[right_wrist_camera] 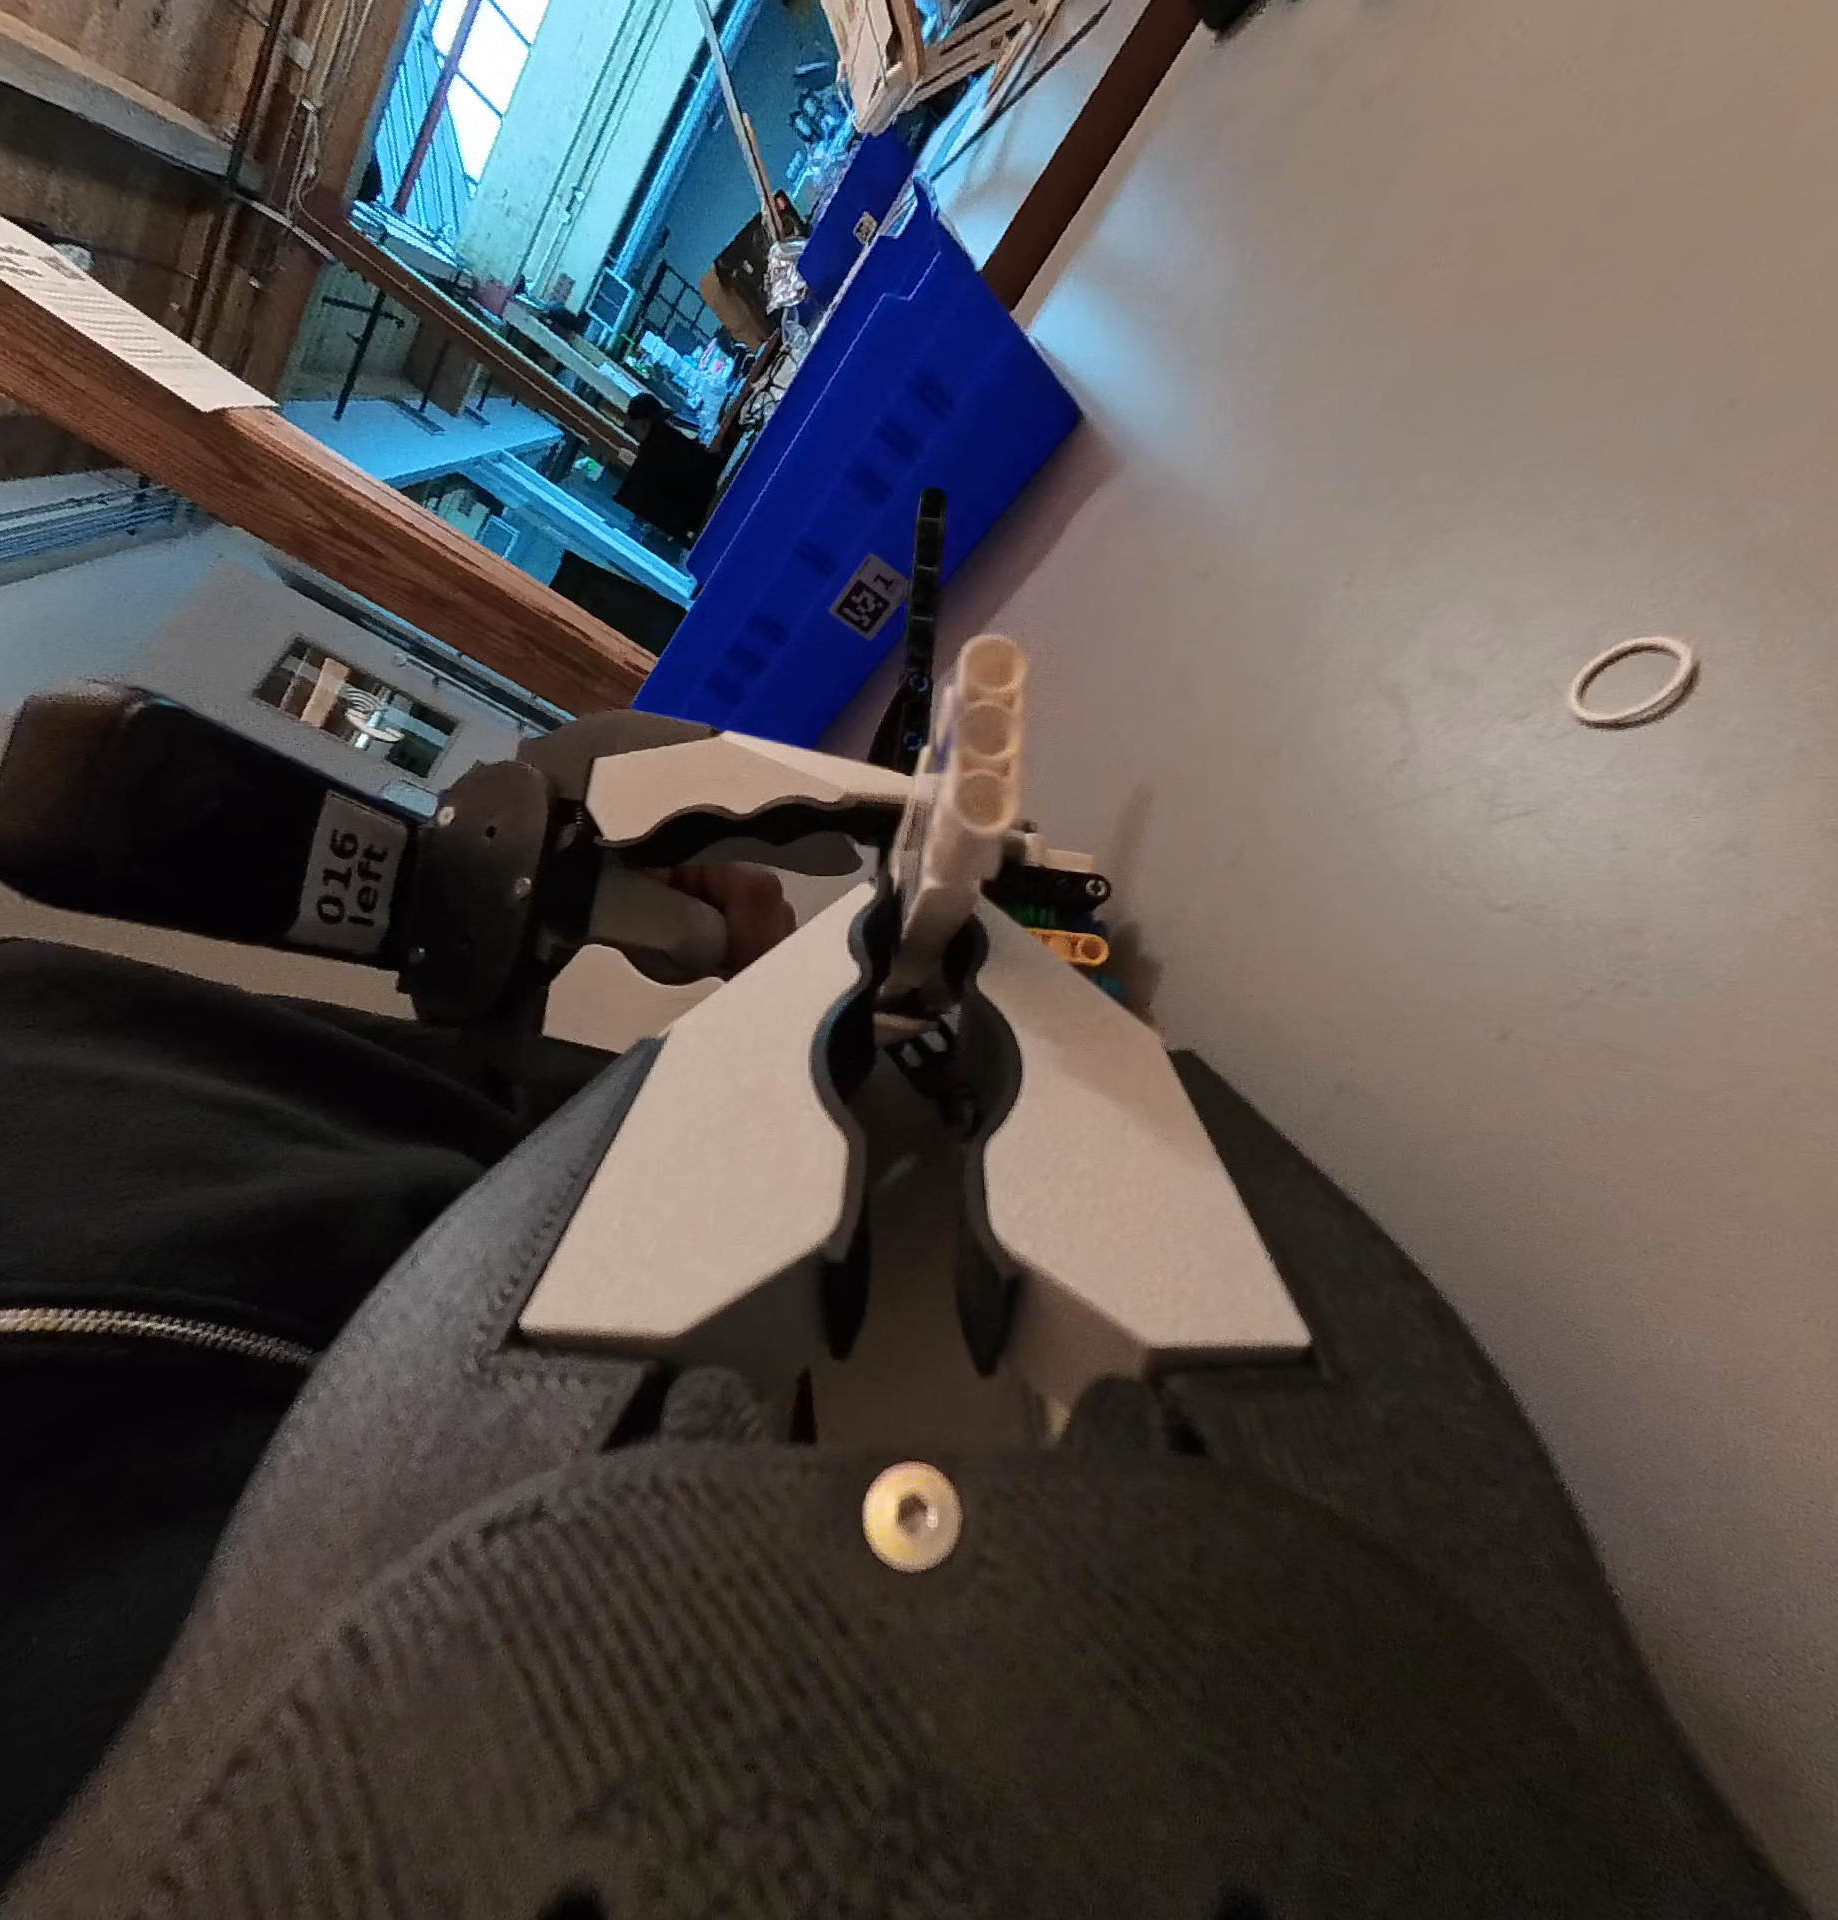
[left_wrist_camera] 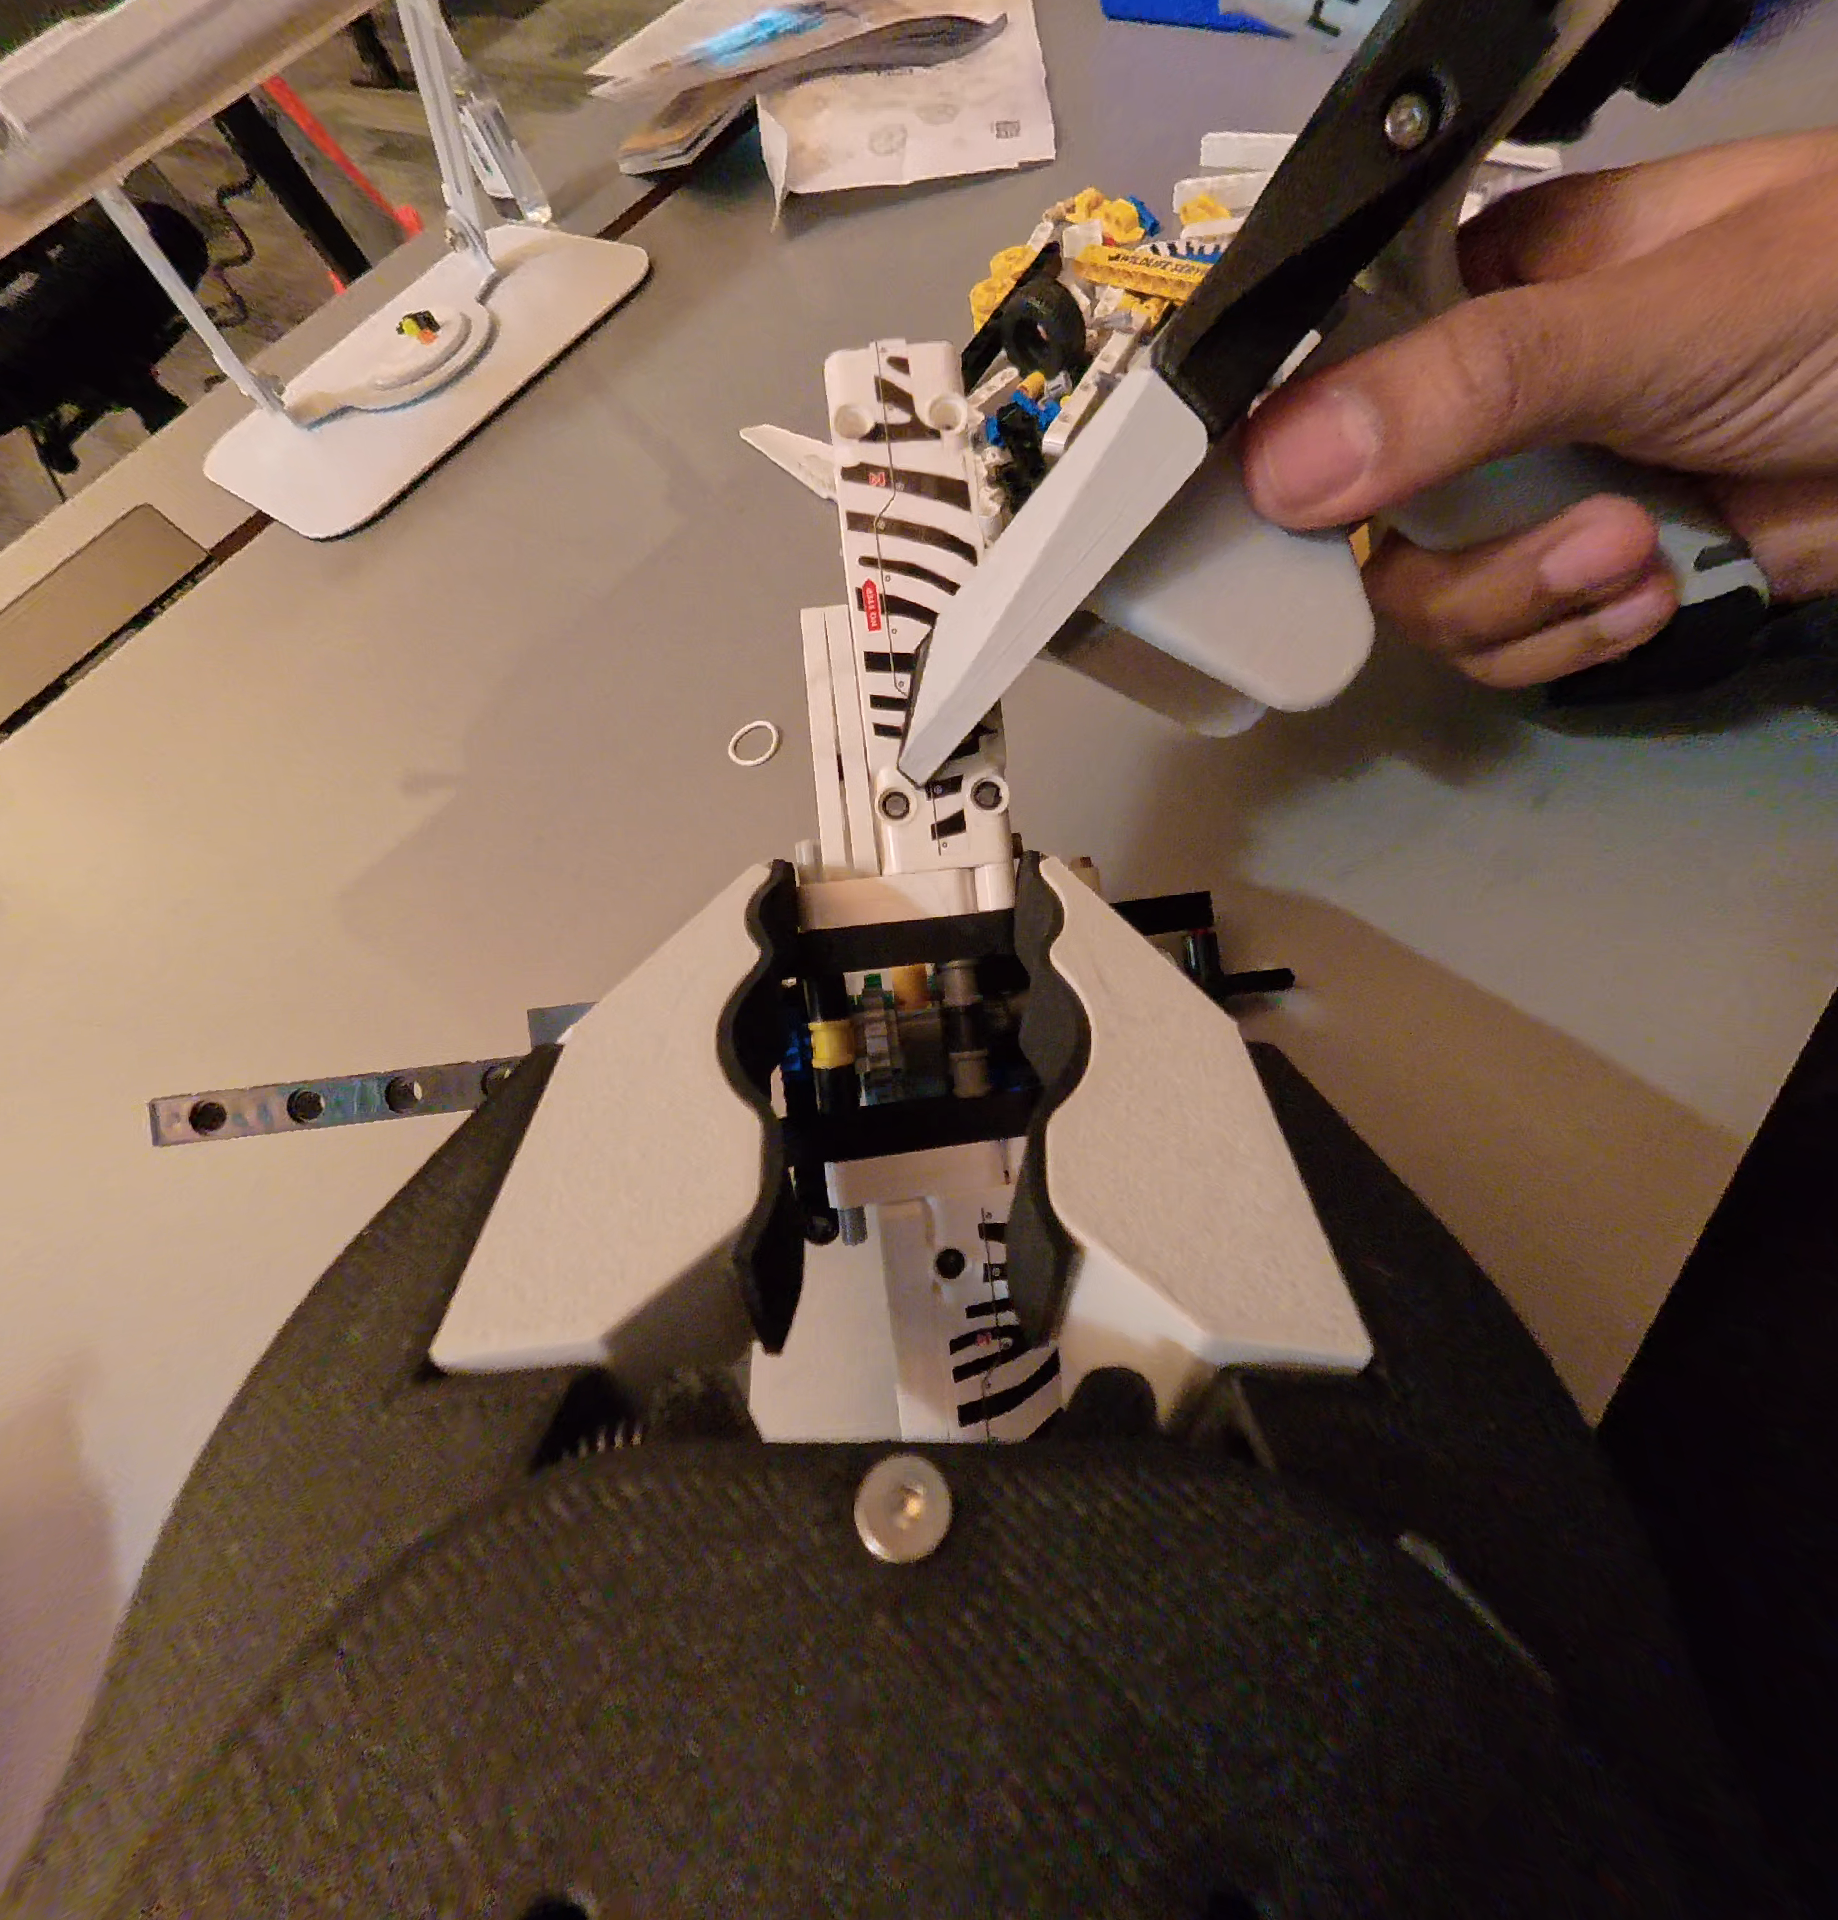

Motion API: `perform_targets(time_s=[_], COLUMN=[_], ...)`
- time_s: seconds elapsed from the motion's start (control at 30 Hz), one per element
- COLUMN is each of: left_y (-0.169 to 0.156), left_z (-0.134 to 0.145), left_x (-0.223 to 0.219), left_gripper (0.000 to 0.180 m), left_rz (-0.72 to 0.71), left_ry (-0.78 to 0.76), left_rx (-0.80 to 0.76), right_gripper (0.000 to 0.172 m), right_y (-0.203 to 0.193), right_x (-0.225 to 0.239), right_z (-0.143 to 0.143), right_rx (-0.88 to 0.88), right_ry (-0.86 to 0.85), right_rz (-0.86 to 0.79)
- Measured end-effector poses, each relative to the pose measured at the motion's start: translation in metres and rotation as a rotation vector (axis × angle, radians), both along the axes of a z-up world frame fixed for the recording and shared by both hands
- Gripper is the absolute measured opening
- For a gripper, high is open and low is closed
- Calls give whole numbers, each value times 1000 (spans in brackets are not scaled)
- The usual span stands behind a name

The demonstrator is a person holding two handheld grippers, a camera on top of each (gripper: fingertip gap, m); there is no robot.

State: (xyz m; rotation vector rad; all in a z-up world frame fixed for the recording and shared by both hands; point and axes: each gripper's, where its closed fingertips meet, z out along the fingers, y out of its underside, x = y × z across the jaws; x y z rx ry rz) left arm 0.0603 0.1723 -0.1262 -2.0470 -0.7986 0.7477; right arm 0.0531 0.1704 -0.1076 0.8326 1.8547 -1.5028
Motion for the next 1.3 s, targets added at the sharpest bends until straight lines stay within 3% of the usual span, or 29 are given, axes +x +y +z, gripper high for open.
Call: perform_targets(time_s=[0.37,0.83,1.07,1.2,1.3], left_y=[-3,-4,-6,-8,-10], left_z=[-1,-2,5,-2,0], left_x=[-2,-3,-1,-4,-4], left_gripper=[44,45,45,45,46], left_rz=[-14,-6,-7,12,24], left_ry=[-29,-24,-20,-8,11], left_rx=[99,82,119,71,50], right_gripper=[7,11,7,8,8], right_y=[-5,-4,-9,-7,-9], right_x=[-1,-3,-2,-8,-9], right_z=[3,5,10,4,4], right_rx=[-119,-251,-89,-235,-250], right_ry=[-189,-403,-110,-357,-368], right_rz=[26,30,-46,-25,-33])
